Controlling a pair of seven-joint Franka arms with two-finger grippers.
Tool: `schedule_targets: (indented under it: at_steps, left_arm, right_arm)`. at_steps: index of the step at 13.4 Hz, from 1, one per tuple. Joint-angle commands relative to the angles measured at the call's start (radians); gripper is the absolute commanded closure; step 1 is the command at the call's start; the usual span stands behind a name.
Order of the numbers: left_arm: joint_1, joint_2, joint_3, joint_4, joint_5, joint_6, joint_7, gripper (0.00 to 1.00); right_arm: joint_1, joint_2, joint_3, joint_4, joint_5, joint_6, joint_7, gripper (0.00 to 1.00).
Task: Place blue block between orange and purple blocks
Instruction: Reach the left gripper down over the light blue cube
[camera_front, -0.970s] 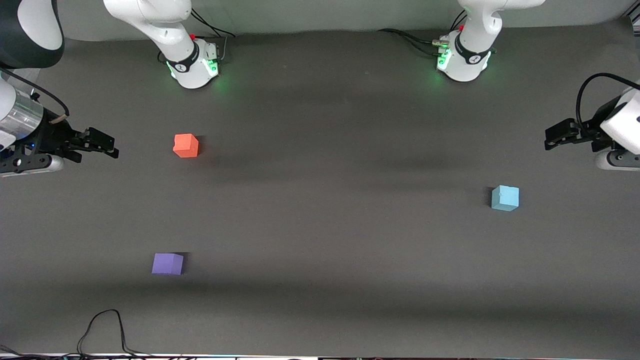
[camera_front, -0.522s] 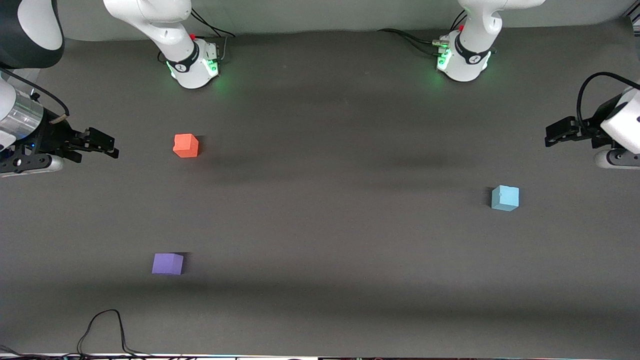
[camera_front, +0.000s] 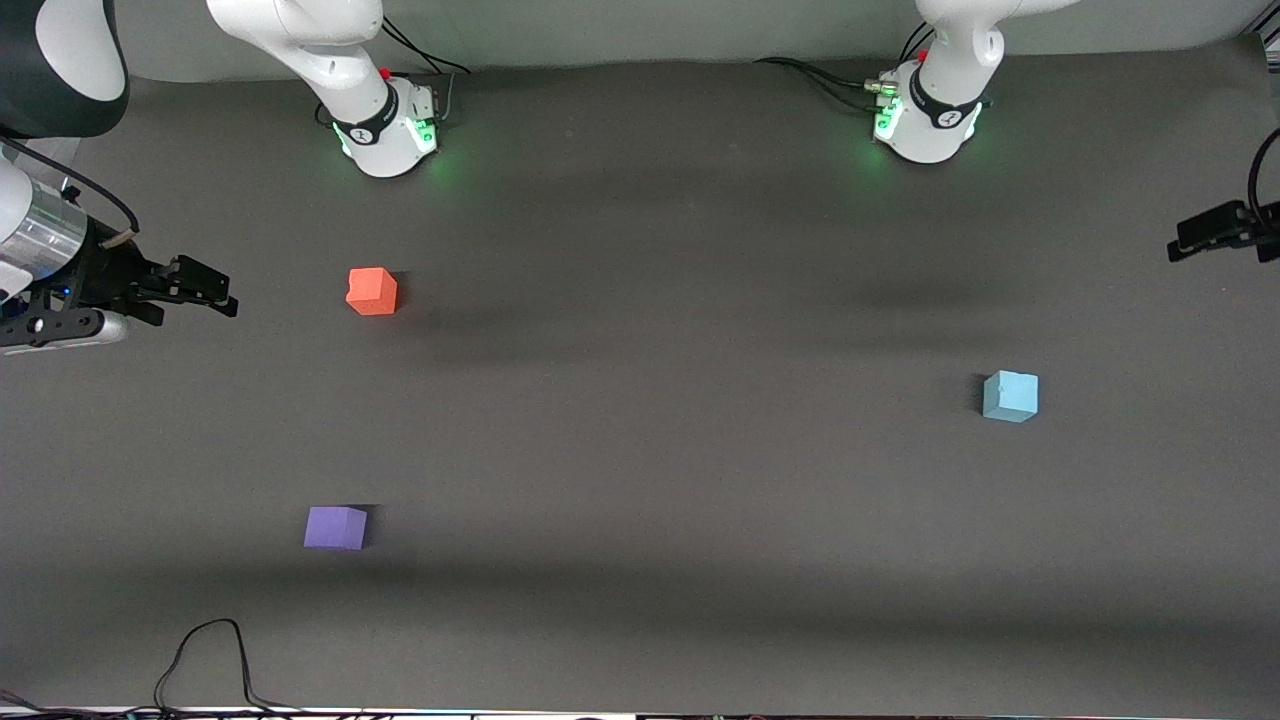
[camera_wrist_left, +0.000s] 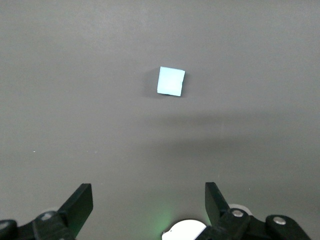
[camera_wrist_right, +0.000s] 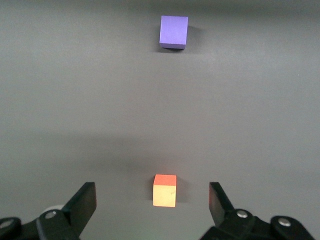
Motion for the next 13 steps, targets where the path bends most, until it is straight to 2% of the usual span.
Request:
schedule_targets:
  at_steps: [1,3,7,13]
  left_arm:
    - [-0.035,-0.1,-0.038,-0.132,-0.004,0.069,-0.088,0.0]
    - [-0.046,-0.098,-0.063,-0.136,-0.004,0.078,-0.113,0.0]
    - [-0.041,-0.063,-0.066,-0.139,0.002,0.116,-0.003,0.0]
    - [-0.033,0.161,-0.063,-0.148,0.022,0.337,0.082,0.0]
  right_arm:
    - [0.007,-0.004,-0.007,0.003,-0.012,-0.009,-0.013,0.0]
    - [0.007,-0.004,-0.007,0.001,-0.012,-0.009,-0.014,0.0]
    - [0.007,-0.004,-0.007,0.001,-0.012,-0.009,-0.014,0.0]
    - [0.007,-0.004,-0.007,0.001,-0.012,-0.009,-0.014,0.0]
